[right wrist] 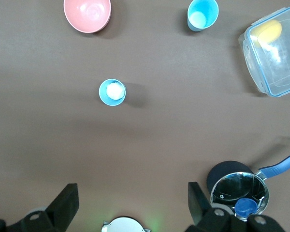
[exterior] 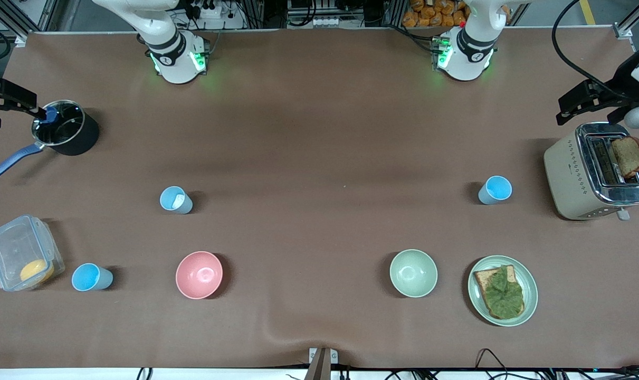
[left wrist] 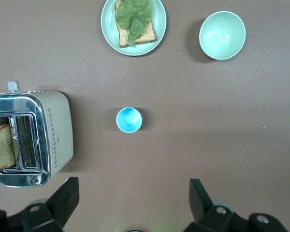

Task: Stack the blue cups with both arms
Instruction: 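Reach the left gripper to the toaster cup while the right gripper reaches the saucepan cup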

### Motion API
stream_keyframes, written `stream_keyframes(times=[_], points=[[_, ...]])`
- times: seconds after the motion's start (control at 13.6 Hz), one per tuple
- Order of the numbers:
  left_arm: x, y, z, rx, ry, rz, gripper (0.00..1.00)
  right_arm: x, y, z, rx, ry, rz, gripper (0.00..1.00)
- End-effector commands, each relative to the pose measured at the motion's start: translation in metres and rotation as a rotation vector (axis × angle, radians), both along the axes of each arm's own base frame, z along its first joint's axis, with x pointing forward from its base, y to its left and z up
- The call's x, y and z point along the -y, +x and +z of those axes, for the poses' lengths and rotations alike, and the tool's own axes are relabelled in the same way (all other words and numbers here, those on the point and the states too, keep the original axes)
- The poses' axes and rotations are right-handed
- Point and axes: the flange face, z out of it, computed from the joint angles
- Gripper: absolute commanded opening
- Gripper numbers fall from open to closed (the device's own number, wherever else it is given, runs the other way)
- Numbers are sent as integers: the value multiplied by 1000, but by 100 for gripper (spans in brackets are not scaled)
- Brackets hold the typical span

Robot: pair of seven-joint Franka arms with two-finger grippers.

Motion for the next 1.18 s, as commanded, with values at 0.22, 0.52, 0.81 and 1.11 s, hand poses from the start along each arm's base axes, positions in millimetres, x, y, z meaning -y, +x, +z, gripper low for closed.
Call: stream_keyframes(times=[0.22, 0.52, 0.81, 1.11], points=[[1, 12, -21, -39, 48, 8, 100, 1, -7, 3, 6, -11, -11, 100], [9, 48, -92, -90, 126, 10, 100, -2, -6, 0, 1, -11, -6, 100], [-6, 65, -161, -71, 115, 23, 100, -9, -1, -10, 4, -11, 6, 100], [-29, 55, -240, -30, 86, 37, 100, -35, 15, -33, 18, -17, 33, 100]])
